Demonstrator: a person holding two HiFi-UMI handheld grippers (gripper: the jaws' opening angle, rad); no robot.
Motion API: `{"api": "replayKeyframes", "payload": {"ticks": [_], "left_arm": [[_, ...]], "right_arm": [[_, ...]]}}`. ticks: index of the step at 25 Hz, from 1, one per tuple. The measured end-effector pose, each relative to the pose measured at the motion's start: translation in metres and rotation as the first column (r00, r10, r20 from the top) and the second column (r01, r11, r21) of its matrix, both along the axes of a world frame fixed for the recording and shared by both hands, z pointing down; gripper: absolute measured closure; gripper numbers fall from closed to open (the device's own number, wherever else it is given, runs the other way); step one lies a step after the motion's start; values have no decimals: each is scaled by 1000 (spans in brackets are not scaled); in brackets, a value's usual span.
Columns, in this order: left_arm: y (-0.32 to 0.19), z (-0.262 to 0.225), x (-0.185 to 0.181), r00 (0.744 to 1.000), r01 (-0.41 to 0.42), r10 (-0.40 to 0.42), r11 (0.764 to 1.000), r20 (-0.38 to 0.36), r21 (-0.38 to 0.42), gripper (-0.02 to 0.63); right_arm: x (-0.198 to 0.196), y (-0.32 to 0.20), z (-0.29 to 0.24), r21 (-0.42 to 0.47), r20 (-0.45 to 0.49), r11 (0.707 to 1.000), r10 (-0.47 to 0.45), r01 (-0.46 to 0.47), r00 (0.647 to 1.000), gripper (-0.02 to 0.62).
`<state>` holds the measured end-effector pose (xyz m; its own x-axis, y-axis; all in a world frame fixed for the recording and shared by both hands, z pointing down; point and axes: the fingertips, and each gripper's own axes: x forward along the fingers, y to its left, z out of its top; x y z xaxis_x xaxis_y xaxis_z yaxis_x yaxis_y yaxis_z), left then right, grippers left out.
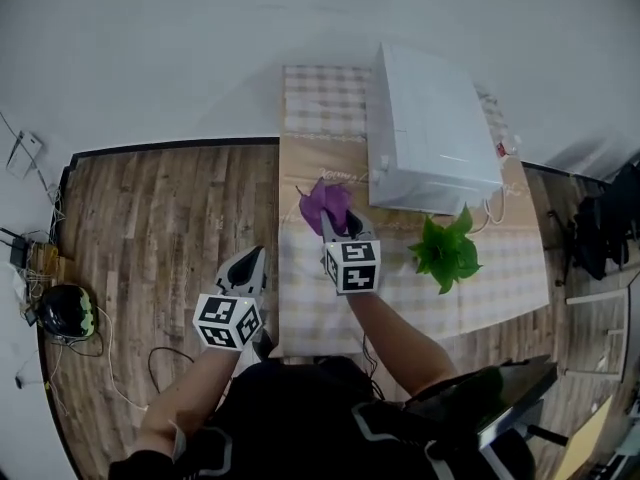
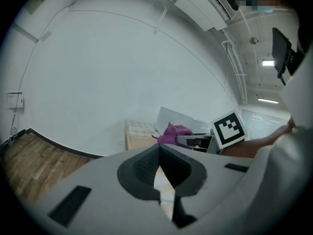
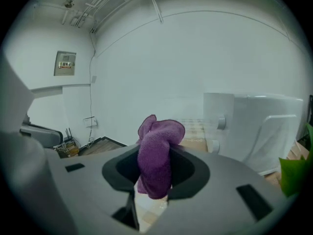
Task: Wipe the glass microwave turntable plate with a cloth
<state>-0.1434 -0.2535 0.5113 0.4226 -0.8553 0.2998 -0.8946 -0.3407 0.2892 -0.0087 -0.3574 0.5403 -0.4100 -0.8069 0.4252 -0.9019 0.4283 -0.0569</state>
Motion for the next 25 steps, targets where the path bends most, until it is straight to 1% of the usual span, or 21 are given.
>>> {"api": "replayKeyframes", "payload": {"ticks": [3, 5, 9, 12, 14, 18, 25], "left_arm": [[-3, 8, 2, 998, -2, 3, 1000, 62, -12, 603], [-5, 15, 4, 997, 7, -6, 1000, 81, -20, 603], [-3, 31, 6, 994, 42, -36, 997, 99, -65, 603], [1, 38, 3, 994, 94, -86, 988, 70, -124, 603], [3, 39, 0, 991, 123, -114, 982, 67, -144, 603], [0, 39, 5, 990, 106, -93, 987, 108, -124, 603], [4, 33, 18, 992, 75, -62, 990, 110, -121, 603]], "right_arm": [[-14, -13, 20, -31, -12, 998, -46, 45, 999, 460], [-20, -21, 33, -52, -16, 996, -69, 68, 997, 462], [-27, -36, 62, -94, -31, 992, -92, 89, 995, 462], [-35, -44, 82, -126, -36, 987, -107, 102, 994, 462], [-41, -48, 93, -146, -39, 983, -123, 116, 992, 462], [-49, -56, 110, -172, -64, 976, -146, 133, 987, 462], [-59, -63, 131, -202, -112, 966, -187, 162, 976, 462]]}}
